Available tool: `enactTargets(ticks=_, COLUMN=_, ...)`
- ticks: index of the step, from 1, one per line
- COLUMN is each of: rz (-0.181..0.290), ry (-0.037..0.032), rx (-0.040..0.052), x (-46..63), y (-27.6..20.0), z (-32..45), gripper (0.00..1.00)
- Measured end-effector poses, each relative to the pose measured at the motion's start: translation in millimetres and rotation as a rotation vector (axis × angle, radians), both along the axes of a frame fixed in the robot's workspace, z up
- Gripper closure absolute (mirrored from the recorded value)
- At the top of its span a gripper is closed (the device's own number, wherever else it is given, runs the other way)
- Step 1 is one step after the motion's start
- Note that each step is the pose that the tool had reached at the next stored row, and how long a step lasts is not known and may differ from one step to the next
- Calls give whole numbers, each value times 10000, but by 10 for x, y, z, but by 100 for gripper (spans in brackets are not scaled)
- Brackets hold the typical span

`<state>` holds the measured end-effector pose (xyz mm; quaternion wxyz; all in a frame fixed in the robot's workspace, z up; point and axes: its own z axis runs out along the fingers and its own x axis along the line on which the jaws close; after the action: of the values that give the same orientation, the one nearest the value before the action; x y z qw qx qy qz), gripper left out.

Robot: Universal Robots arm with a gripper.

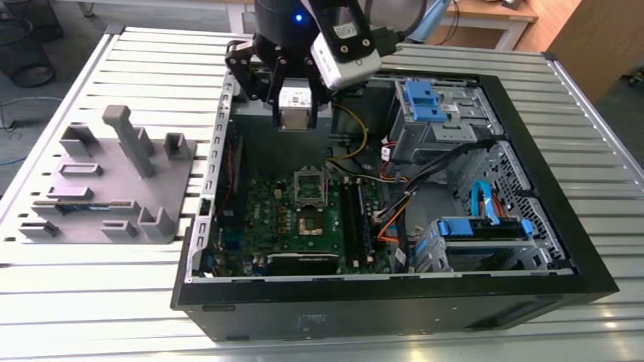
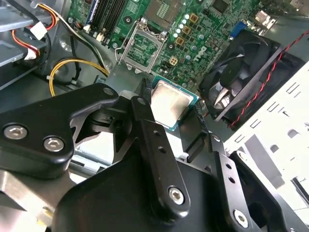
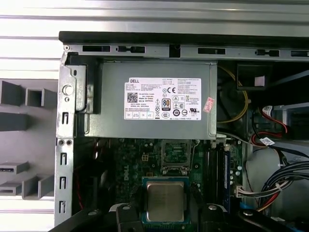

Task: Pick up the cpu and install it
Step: 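Pick up the cpu and move it towards the insertion slot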

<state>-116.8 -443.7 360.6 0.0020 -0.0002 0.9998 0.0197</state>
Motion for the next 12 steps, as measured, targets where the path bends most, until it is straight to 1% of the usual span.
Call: enactTargets(ticks=12, rz=-2, ry=1, rx=-1, x=-1, y=-114, z=-116, gripper=53)
